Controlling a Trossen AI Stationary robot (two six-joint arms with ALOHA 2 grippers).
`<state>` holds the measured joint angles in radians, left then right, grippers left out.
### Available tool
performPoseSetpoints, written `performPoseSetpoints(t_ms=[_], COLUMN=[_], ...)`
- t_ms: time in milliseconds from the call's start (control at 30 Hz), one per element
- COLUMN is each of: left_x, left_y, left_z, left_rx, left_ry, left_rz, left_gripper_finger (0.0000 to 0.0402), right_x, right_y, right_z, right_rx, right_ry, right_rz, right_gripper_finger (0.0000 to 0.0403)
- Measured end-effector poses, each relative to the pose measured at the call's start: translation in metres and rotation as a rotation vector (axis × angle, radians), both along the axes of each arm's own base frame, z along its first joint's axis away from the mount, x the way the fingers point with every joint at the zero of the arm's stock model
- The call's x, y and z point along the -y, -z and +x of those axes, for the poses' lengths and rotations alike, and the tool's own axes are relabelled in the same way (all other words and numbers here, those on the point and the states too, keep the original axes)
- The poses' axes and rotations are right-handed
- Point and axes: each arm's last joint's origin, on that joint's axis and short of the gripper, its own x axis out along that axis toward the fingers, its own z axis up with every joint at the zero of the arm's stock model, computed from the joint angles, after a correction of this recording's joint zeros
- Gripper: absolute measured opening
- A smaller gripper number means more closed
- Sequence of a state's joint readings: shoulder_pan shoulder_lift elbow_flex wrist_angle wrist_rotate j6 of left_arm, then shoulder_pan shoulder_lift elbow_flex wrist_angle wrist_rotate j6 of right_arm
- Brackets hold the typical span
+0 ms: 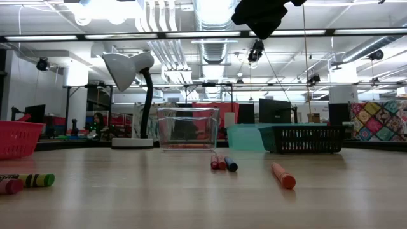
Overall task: Sort crayons
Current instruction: Put the red crayon into the black bin
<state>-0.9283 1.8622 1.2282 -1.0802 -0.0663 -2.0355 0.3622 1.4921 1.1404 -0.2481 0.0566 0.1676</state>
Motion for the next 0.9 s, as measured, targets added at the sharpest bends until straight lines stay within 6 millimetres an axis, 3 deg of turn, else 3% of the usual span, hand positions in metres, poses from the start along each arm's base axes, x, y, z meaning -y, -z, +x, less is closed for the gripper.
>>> performPoseSetpoints(t_ms=[900], left_x=[0.012], left_y=[0.0], left_z=[-0.008], left_rx=[0.056], left_ry=[-0.029], left_rz=[-0.03], left_gripper_finger=[0.0129], right_x=[0.001], right_y=[0.0], right_z=[0.0], right_rx=[0.004], right_ry=[0.022], right_rz=[-0.011], right_gripper_finger=[0.0043])
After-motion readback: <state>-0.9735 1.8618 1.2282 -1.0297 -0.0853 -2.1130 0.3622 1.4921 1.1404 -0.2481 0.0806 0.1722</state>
